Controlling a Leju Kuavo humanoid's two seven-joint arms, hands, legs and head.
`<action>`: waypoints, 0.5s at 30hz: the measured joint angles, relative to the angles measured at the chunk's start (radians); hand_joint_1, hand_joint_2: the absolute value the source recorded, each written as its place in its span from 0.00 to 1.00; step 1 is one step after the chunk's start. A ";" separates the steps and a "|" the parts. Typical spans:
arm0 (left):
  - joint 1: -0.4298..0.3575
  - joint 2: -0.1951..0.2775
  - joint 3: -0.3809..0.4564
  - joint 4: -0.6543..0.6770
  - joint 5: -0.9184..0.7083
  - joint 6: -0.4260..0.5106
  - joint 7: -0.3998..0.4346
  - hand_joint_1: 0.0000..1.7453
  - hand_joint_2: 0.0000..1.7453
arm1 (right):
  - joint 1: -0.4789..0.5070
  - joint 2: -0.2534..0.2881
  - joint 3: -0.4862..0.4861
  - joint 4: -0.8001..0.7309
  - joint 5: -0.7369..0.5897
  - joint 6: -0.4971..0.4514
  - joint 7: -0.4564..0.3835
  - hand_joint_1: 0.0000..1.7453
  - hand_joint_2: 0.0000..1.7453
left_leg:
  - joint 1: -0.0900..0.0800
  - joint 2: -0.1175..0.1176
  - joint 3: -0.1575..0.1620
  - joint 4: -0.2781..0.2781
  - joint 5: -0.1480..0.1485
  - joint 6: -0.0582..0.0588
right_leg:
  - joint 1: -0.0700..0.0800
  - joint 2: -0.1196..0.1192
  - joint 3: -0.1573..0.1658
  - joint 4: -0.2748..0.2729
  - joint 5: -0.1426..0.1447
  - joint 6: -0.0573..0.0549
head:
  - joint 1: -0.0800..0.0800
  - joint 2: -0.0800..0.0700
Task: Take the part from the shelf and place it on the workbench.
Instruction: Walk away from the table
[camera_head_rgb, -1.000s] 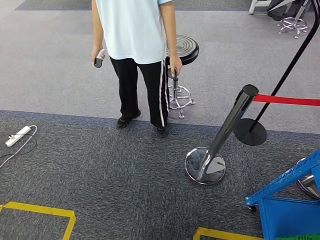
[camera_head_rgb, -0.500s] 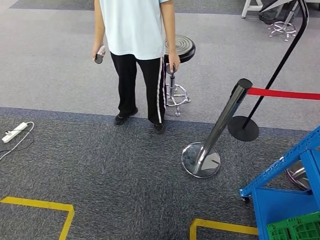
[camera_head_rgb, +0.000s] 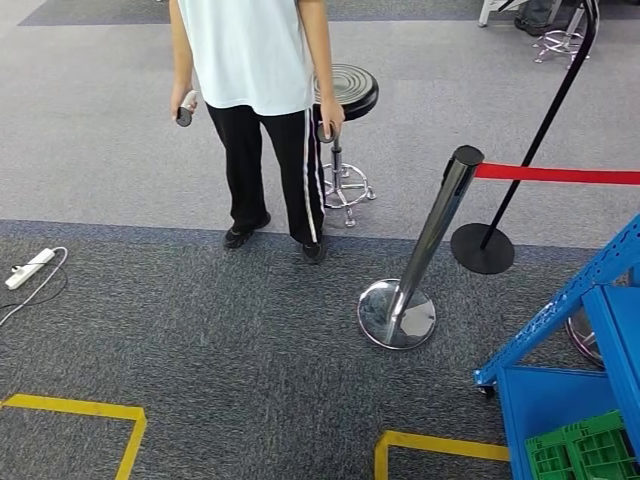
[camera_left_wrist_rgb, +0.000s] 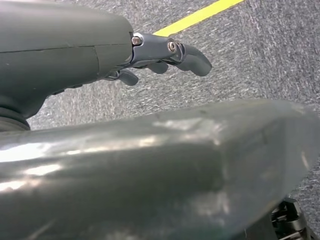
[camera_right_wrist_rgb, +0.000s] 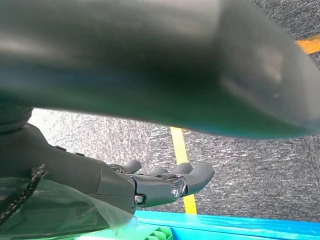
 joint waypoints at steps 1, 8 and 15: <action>0.000 0.000 0.000 0.000 0.000 0.000 0.000 0.00 0.00 | 0.000 0.000 0.000 0.000 0.000 0.000 0.000 0.00 0.00 | 0.001 0.000 0.000 0.000 0.001 -0.003 | 0.002 0.000 0.000 0.000 0.000 -0.002 | 0.000 0.000; 0.000 -0.001 0.002 0.000 0.000 0.000 0.000 0.00 0.00 | 0.000 0.000 0.000 0.000 0.000 0.000 0.000 0.00 0.00 | 0.011 0.000 -0.003 -0.004 0.002 -0.063 | 0.007 0.000 -0.005 0.002 0.000 -0.007 | 0.001 0.000; -0.001 -0.001 0.007 0.000 0.000 0.000 0.000 0.00 0.00 | 0.000 -0.001 0.000 0.001 0.004 -0.001 -0.003 0.00 0.00 | 0.009 0.000 -0.005 -0.003 0.002 -0.066 | 0.003 0.000 -0.006 0.002 0.002 -0.006 | 0.001 0.000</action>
